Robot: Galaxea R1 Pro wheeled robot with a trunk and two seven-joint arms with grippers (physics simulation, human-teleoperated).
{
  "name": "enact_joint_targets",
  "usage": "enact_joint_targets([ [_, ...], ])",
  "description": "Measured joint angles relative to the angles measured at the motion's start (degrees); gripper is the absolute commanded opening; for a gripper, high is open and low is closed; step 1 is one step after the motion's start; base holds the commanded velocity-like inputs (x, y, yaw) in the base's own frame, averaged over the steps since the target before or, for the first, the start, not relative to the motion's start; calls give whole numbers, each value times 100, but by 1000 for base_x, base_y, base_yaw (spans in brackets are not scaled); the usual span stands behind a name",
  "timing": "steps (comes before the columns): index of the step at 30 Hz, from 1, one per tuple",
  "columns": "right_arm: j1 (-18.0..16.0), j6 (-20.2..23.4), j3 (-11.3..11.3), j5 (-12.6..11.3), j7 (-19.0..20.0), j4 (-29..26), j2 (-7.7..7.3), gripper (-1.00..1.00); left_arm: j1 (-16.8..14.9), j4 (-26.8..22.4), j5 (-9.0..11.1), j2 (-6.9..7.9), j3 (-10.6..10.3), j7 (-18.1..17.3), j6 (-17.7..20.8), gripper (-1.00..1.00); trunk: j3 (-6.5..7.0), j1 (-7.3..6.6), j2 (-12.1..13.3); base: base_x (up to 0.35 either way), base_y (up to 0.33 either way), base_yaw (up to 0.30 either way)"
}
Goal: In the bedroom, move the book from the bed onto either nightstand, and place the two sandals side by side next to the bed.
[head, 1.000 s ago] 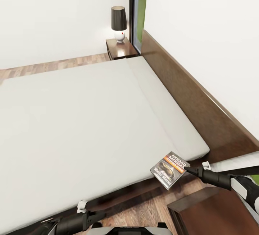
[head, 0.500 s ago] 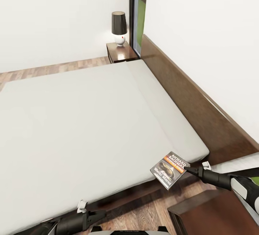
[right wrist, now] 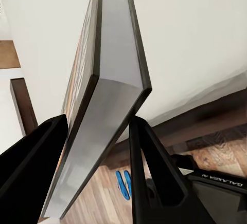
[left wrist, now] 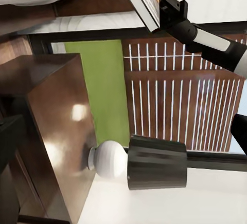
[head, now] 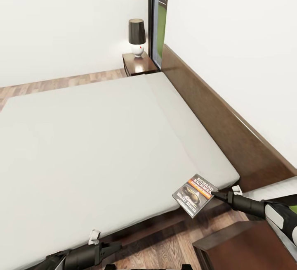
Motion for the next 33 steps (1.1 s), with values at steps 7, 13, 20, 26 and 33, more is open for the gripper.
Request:
enact_joint_targets([
  [7, 0, 0, 0, 1, 0, 0, 0, -100, 0, 0, 0, 0, 0, -3, 0, 100, 65, 0, 0, 0, 0, 0],
  [13, 0, -1, 0, 2, 0, 0, 0, -100, 0, -1, 0, 2, 0, -2, 0, 100, 120, 0, 0, 0, 0, 0],
  [20, 0, 0, 1, 1, 0, 0, 0, -100, 0, 1, 0, 1, 0, 2, 0, 100, 184, 0, 0, 0, 0, 0],
  [26, 0, 0, 0, 3, 0, 0, 0, -100, 1, 0, 0, 0, 0, 0, 2, 100, 240, 0, 0, 0, 0, 0],
  [33, 0, 0, 1, -1, 0, 0, 0, -100, 0, 1, 0, 0, 0, -4, 0, 100, 304, 0, 0, 0, 0, 0],
])
